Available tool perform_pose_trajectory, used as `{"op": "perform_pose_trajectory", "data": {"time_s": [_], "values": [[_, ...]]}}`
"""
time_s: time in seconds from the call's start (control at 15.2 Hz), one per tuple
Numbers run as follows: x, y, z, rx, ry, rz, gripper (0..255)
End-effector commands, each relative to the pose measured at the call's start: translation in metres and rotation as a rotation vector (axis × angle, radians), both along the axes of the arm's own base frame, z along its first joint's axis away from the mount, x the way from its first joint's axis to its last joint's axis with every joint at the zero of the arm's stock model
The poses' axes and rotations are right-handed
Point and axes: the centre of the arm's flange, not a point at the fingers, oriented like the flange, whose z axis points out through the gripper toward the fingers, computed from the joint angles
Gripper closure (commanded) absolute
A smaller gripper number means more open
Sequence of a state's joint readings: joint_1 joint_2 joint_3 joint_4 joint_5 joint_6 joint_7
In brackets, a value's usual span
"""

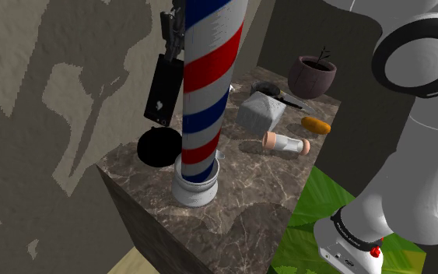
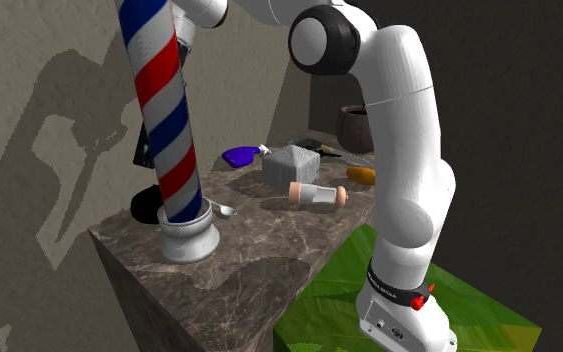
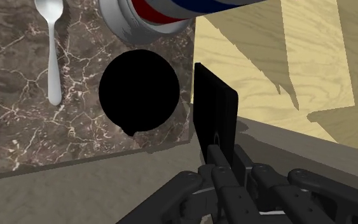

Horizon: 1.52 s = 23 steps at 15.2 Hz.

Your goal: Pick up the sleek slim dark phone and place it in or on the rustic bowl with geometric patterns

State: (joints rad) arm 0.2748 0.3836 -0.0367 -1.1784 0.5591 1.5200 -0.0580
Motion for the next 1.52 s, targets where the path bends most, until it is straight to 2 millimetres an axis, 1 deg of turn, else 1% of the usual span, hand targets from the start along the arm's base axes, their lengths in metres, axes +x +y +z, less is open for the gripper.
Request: {"op": "perform_pose_trajectory", "data": {"time_s": [0.0,1.32,1.45], "values": [[0.000,0.001,-0.009,0.000,0.000,-0.001,255],[0.000,0.001,-0.115,0.000,0.000,-0.001,255],[0.000,0.001,-0.118,0.000,0.000,-0.001,255]]}}
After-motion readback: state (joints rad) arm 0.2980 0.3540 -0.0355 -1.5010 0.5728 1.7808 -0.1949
